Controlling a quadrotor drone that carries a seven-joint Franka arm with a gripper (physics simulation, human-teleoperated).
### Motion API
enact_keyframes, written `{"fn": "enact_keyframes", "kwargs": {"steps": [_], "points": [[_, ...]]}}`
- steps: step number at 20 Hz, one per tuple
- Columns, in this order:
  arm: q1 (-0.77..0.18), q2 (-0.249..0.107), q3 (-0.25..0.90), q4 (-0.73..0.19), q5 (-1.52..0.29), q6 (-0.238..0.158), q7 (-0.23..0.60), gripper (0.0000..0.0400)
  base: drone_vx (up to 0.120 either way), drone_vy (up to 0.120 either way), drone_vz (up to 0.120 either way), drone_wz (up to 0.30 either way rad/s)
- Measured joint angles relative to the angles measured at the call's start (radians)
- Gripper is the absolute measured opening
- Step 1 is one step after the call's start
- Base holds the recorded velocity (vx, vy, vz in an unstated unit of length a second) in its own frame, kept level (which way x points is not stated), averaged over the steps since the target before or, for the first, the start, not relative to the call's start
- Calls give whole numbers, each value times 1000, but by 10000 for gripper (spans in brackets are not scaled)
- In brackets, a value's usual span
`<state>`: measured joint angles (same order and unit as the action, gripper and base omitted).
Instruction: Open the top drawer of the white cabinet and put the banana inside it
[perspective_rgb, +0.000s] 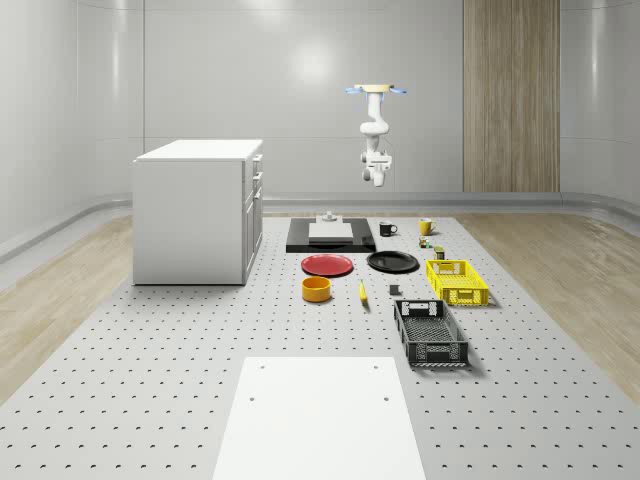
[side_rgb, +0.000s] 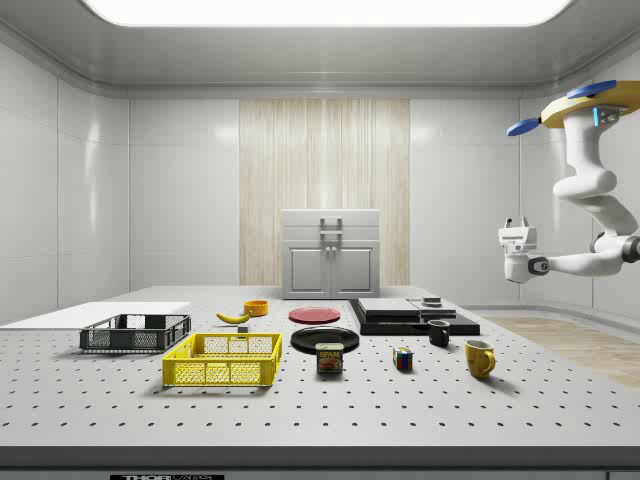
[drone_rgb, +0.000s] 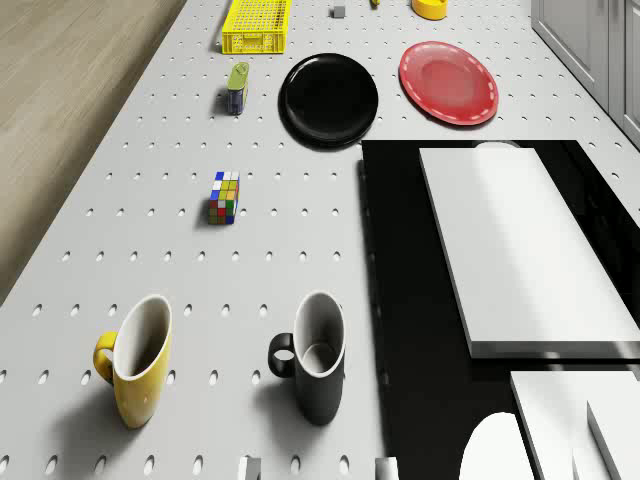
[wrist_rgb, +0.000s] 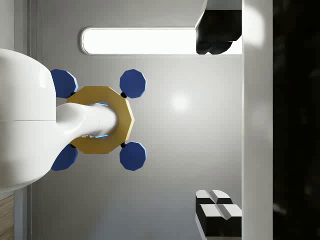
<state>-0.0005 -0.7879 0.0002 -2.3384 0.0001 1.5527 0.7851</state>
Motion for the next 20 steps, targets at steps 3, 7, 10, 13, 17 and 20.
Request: {"fn": "enact_keyframes", "kwargs": {"steps": [3,7,10,13,17,20], "points": [[-2,7,1,63,1,-53,-1,400,0,0,0,0],[6,33,-39,148,67,-112,-10,400,0,0,0,0],[61,49,-271,150,401,-149,-76,400,53,-67,0,0],[122,50,-445,97,657,-169,-116,400,120,-120,67,0],[191,35,-580,21,859,-170,-144,400,120,-120,120,0],[232,20,-637,-18,938,-162,-153,400,120,-120,120,0]]}}
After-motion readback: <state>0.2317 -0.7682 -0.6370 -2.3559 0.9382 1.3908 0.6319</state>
